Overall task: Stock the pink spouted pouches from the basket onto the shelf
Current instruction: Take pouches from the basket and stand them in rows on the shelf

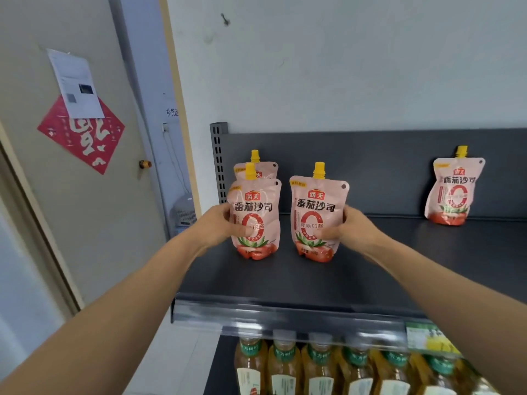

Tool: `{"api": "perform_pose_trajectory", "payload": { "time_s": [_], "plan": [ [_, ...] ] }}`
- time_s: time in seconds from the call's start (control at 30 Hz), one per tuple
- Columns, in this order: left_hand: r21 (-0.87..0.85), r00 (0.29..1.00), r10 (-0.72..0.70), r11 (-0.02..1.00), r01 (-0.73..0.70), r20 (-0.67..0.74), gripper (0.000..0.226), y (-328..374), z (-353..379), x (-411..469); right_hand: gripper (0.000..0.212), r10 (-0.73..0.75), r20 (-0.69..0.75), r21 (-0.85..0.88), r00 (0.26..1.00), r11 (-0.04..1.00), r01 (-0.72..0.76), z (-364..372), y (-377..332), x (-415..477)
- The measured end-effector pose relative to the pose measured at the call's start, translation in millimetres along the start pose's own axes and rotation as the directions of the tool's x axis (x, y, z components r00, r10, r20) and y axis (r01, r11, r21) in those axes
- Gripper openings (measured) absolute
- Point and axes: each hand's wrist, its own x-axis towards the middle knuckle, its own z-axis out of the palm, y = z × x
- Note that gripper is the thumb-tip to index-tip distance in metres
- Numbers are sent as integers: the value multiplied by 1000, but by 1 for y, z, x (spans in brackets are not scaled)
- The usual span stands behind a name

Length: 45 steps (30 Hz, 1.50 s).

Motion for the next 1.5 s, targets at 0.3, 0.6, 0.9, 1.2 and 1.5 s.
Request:
{"api": "perform_pose_trajectory", "payload": {
  "time_s": [0.3,0.6,0.9,1.2,1.5],
  "plan": [
    [-3,996,-26,1000,26,-90,44,-9,2,22,51,-31,-101,-77,994,997,23,9,-1,31],
    [-32,1000,-14,999,13,-26,39,-19,-11,55,52,-43,-190,-72,981,997,30,14,1,88],
    [-49,1000,-6,999,6,5,38,-22,-14,65,55,-22,-227,-93,974,996,0,15,-1,118],
    [-70,1000,-6,998,7,3,39,-24,-12,64,55,27,-289,-111,957,992,-61,21,9,121],
    [-79,999,-15,997,12,-34,40,-21,-8,61,61,-65,-358,-355,931,932,-72,25,11,85]
  ]
}}
